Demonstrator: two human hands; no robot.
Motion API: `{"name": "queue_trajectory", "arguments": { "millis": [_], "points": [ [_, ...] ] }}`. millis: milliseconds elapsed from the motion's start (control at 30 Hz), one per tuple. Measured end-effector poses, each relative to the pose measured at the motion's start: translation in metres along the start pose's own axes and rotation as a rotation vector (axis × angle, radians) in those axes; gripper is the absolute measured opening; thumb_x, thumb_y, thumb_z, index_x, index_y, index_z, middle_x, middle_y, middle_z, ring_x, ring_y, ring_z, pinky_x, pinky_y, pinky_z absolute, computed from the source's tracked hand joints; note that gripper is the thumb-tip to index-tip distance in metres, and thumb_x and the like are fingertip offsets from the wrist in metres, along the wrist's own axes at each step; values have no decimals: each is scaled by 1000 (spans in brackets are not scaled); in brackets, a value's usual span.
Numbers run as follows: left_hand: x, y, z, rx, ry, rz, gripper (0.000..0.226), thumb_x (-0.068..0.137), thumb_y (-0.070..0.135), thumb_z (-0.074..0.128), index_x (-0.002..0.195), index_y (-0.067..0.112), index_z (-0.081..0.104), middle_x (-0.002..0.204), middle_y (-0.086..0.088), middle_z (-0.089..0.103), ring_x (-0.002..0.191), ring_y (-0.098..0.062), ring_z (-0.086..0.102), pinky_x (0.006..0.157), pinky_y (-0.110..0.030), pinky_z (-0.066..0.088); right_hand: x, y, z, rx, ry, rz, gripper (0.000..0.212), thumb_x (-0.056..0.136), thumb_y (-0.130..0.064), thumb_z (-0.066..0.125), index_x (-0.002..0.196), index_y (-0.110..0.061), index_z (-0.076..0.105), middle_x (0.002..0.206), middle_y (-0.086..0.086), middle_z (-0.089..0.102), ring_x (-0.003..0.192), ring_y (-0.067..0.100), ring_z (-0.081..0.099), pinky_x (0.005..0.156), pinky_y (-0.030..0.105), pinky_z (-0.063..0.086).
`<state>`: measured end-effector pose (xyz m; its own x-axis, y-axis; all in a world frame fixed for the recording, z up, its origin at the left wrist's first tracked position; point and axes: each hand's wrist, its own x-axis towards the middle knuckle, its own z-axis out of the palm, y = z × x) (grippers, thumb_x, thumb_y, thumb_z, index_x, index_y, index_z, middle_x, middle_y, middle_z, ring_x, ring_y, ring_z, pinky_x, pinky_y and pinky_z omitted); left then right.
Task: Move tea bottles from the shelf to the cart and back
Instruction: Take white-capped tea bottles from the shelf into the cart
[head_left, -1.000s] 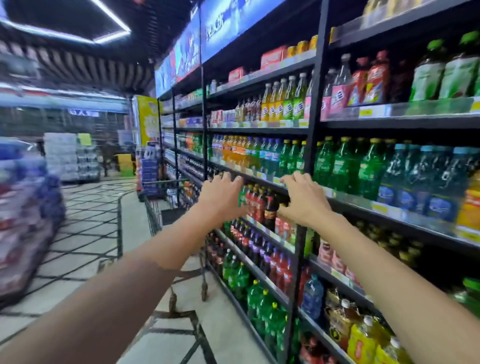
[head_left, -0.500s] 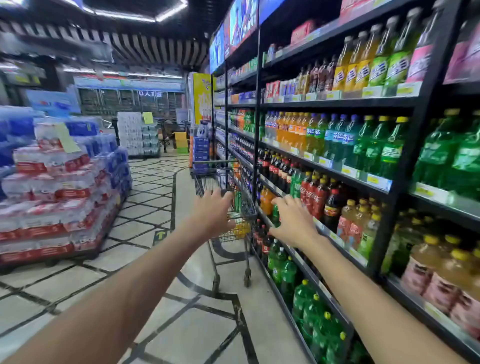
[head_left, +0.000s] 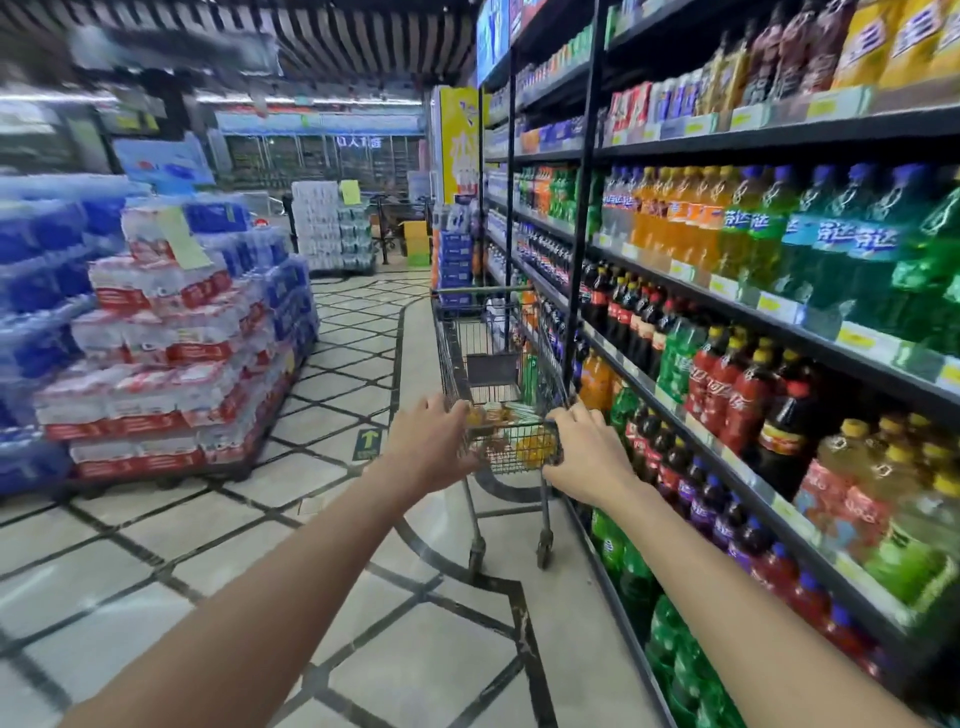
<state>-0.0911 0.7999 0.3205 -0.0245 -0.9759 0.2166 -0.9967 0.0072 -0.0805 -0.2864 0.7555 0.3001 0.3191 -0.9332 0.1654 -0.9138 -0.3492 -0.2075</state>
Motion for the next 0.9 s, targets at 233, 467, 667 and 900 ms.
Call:
{"name": "queue_trajectory", "arguments": {
  "millis": [233, 467, 667, 900],
  "points": [
    [84, -53, 51, 0, -54, -8, 70, 89, 57, 59, 144, 22, 36, 136, -9, 49, 125, -28, 49, 99, -44, 48, 98, -10, 41, -35, -43, 9, 70, 85, -36, 68, 146, -20, 36, 142, 4, 41, 132, 26, 36, 107, 39, 36],
    [181, -121, 93, -32, -83, 17, 64, 90, 57, 56, 141, 24, 38, 132, -7, 50, 120, -28, 51, 94, -44, 48, 196, -30, 83, -12, -118, 74, 71, 85, -33, 69, 147, -19, 36, 143, 5, 39, 133, 26, 35, 110, 42, 36],
    [252, -168, 130, -49, -97, 50, 63, 91, 58, 51, 141, 22, 39, 132, -8, 50, 119, -29, 51, 93, -42, 47, 271, -40, 116, 8, -129, 108, 75, 84, -34, 69, 148, -16, 35, 143, 7, 39, 134, 27, 34, 110, 41, 37],
    [318, -193, 172, -88, -148, 89, 56, 94, 53, 49, 139, 21, 41, 133, -9, 50, 121, -29, 51, 92, -45, 46, 348, -36, 147, 15, -154, 164, 77, 86, -35, 69, 151, -18, 31, 145, 6, 37, 135, 27, 33, 110, 40, 34]
  ]
}}
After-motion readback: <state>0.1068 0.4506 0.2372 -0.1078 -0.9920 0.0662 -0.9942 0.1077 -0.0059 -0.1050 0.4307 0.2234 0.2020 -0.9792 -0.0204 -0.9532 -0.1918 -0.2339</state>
